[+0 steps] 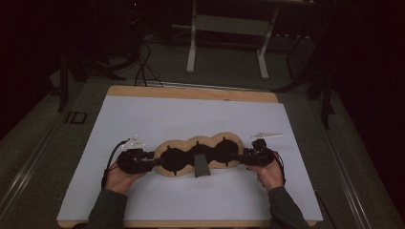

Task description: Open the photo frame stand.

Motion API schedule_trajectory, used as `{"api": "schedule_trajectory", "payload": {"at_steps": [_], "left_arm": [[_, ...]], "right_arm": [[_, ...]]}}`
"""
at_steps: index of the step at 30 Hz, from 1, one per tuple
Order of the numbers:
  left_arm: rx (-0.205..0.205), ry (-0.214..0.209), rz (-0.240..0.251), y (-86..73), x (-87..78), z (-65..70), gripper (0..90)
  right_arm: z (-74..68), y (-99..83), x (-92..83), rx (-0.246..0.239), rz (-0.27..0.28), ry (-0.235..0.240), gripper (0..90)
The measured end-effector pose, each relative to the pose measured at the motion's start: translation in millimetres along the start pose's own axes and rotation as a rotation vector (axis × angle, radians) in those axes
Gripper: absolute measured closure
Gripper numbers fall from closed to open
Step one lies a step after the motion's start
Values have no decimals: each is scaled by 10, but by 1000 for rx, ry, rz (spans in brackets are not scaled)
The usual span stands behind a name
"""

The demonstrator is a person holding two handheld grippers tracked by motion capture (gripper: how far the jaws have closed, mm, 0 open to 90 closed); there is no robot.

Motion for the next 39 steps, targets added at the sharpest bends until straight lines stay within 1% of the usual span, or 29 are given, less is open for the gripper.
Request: {"api": "schedule_trajectory", "payload": {"at_steps": [2,6,13,16,19,26,30,35,39], "left_arm": [[10,10,1,19,19,9,615],[23,14,3,46,43,8,617],[55,30,8,88,63,5,619],[78,53,5,125,66,-11,619],[93,68,9,138,73,-23,618],[138,112,9,151,73,-10,617],[185,148,6,156,80,19,617],[216,177,5,153,80,38,618],[226,181,13,146,85,45,621]], "right_arm": [[14,-4,-7,4,6,-5,424],[45,-21,-12,9,11,-10,421],[76,-55,-2,20,21,-9,416],[68,-54,0,13,27,-18,412],[50,-54,19,-5,21,-44,403],[44,-63,45,1,33,-48,402],[44,-62,52,4,46,-56,395],[37,-58,53,-6,61,-65,393],[38,-49,49,-10,78,-73,388]]}}
Point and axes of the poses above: each handheld gripper's, and its own axes: x roughly forward along the jaws, y roughly out of its top, z roughly to its right, the point moved 4 cm from there along x, roughly forward along the jaws, and after that the axes turned 13 degrees about -y, right-handed, at the moved point
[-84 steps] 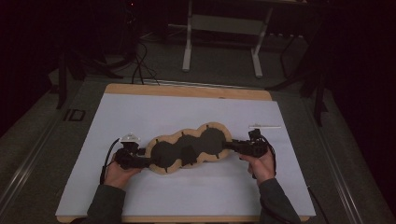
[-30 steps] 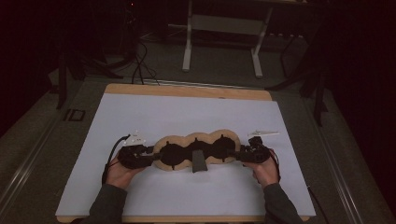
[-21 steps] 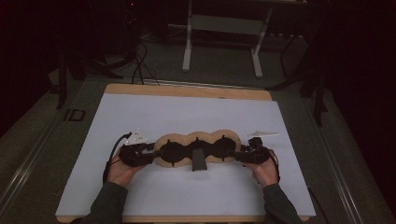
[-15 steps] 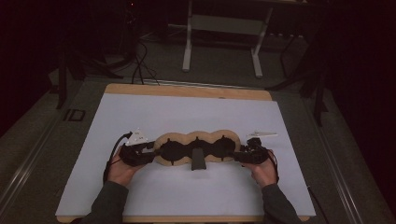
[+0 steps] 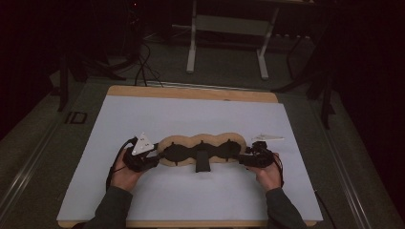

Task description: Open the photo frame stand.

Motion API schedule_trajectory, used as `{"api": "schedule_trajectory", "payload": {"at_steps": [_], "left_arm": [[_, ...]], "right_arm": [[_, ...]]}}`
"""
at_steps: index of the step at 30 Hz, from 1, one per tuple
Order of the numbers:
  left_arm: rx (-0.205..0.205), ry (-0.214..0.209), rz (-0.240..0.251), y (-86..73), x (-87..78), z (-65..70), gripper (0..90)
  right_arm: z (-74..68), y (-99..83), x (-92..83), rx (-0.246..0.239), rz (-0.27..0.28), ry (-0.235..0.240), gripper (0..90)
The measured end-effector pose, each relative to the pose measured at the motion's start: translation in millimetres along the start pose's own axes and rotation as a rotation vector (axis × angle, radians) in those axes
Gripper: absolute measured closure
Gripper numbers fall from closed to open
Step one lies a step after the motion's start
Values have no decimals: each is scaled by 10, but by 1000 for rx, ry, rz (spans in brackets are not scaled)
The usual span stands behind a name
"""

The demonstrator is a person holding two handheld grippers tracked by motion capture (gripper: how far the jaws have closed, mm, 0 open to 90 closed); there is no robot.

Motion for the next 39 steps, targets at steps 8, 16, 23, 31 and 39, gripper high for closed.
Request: {"api": "schedule_trajectory", "payload": {"at_steps": [8,16,23,31,39], "left_arm": [[10,4,2,-10,5,40,622],[0,-9,17,-27,-27,96,619],[-10,-25,18,-40,-57,139,605],[-21,-36,22,-52,-79,176,596],[-38,-51,27,-65,-100,208,582]], "right_arm": [[15,-49,20,43,-10,16,354],[5,-88,-7,38,-1,24,343],[-5,-116,-37,23,-6,25,339],[-15,-143,-59,21,-7,24,335],[-13,-169,-83,26,-17,28,337]]}}
Point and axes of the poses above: each handheld gripper's, and its own axes: x roughly forward along the jaws, y roughly out of its top, z roughly to its right, the point moved 4 cm from there along x, roughly forward along the jaws, and after that the axes turned 13 degrees about -y, right-handed, at the moved point
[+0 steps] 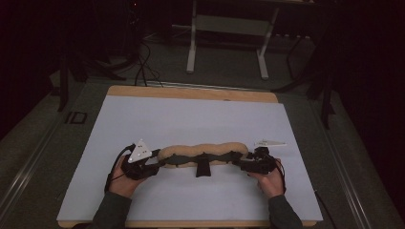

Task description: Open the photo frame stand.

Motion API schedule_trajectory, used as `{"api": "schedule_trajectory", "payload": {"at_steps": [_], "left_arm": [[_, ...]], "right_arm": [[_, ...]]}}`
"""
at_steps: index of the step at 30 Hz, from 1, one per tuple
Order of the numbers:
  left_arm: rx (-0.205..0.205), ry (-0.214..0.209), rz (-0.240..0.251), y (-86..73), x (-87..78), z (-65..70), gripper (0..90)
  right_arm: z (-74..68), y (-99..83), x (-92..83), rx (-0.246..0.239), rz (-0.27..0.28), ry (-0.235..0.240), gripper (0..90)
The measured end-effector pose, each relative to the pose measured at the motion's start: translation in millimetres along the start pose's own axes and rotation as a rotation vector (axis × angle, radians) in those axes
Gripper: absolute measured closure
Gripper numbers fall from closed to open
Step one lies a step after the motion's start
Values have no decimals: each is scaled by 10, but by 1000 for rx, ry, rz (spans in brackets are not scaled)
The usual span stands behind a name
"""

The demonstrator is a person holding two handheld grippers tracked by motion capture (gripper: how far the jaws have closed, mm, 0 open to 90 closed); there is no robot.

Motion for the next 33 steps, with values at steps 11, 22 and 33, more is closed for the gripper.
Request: {"api": "schedule_trajectory", "payload": {"at_steps": [11,22,33], "left_arm": [[-9,-3,4,-15,-13,26,573],[-13,-12,9,-32,-24,50,560],[-12,-23,12,-54,-37,95,539]], "right_arm": [[24,-39,-31,16,-25,-11,356],[36,-62,-120,-5,-20,-57,398],[36,-76,-216,-9,2,-51,484]]}}
Point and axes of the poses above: each handheld gripper's, and its own axes: x roughly forward along the jaws, y roughly out of its top, z roughly to its right, the point moved 4 cm from there along x, roughly forward along the jaws, and after that the axes turned 13 degrees about -y, right-handed, at the moved point
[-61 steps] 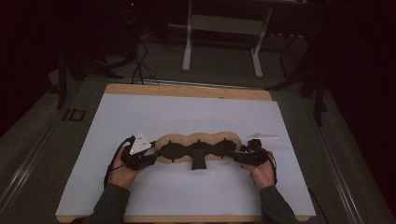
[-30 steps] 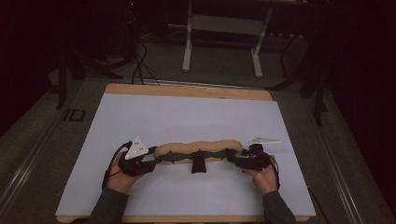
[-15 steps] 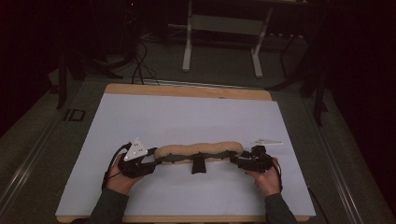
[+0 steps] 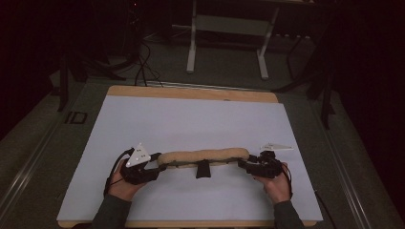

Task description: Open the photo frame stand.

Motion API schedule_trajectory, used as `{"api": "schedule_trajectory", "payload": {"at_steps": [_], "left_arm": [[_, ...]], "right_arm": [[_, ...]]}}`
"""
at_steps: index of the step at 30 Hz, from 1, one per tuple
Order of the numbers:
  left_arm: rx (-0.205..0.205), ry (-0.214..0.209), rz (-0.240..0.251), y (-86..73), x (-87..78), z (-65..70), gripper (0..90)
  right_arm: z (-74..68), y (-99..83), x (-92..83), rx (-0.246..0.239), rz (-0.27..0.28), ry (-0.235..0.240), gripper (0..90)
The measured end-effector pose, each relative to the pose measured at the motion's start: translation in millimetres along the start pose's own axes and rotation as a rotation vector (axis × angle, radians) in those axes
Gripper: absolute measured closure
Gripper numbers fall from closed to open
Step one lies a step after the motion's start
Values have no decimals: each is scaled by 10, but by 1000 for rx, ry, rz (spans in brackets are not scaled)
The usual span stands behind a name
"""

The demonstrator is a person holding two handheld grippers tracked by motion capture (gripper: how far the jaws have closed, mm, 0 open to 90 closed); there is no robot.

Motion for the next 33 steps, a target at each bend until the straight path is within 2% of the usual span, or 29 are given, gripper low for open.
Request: {"api": "schedule_trajectory", "payload": {"at_steps": [4,8,12,18,21,22,26,33], "left_arm": [[0,1,1,-1,0,2,538],[-1,5,2,-3,1,7,538],[2,7,2,-8,-2,21,537],[6,12,2,-14,-5,31,537],[5,12,1,-16,-7,34,538],[5,12,1,-16,-7,35,538],[4,14,1,-18,-8,39,538],[0,14,3,-25,-10,42,538]], "right_arm": [[-7,-8,-35,-18,15,-6,530],[10,-12,-44,-14,20,-1,564],[7,-25,-42,-56,30,-27,589],[-22,-28,-32,-86,31,-50,587],[-21,-31,-48,-75,11,-52,582],[-16,-29,-58,-56,7,-52,584],[-9,-23,-100,-31,15,-56,553],[-44,-22,-136,-42,28,-24,489]]}}
Point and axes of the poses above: each handheld gripper's, and its own axes: x roughly forward along the jaws, y roughly out of its top, z roughly to its right, the point moved 4 cm from there along x, roughly forward along the jaws, and after that the axes turned 13 degrees about -y, right-handed, at the moved point
